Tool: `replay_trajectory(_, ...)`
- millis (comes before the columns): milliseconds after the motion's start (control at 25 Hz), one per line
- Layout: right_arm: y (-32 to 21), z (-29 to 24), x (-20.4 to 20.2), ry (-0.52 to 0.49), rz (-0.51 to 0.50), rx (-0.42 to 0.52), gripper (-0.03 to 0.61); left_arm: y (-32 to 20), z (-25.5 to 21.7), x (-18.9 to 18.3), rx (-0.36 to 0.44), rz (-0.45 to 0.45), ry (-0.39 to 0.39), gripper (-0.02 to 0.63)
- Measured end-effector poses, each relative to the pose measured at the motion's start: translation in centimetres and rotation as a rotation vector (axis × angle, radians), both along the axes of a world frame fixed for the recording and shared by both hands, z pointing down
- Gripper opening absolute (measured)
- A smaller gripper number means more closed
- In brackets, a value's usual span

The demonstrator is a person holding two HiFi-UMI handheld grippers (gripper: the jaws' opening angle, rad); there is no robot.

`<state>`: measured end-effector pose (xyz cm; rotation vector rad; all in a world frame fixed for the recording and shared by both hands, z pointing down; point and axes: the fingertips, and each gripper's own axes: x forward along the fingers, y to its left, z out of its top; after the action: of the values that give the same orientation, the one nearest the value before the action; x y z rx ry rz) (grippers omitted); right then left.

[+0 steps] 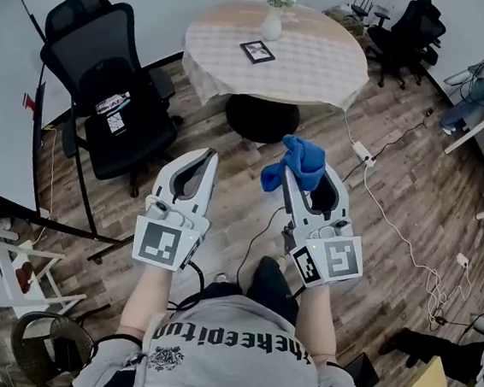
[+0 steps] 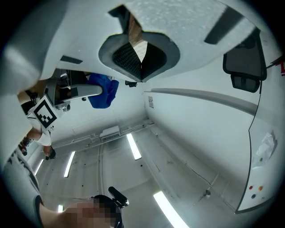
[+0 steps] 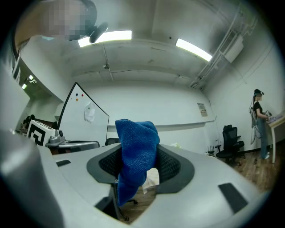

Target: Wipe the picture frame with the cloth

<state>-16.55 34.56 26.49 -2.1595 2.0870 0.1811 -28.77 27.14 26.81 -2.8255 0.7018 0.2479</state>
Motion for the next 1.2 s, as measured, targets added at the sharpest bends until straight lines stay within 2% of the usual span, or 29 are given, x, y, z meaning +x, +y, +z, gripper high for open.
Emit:
replay_trajectory(280,-4.0,1.4,4.4,-0.009,-0.024,-0.044,0.207,-3.6,-0.3,3.9,0.003,-0.032,0.027,0.017)
replay_trajectory(640,-10.2,0.1,13.2,-0.02,-0.124,-0.046,0.207,-8.2,-1.6,13.0,0.004,-0.097,0.041,0.017)
replay_trajectory(960,-13.0,-0.3,20.5,0.0,-0.21,-0.057,0.207,-10.1,-2.0,20.4,-0.004,-0.165,0.053,0.017)
replay_trajectory(1200,-14.1,0.3,24.1,-0.005,-0.26,-0.067,0.207,-10.6,-2.2,23.8,0.002,-0.206,0.046,0.017)
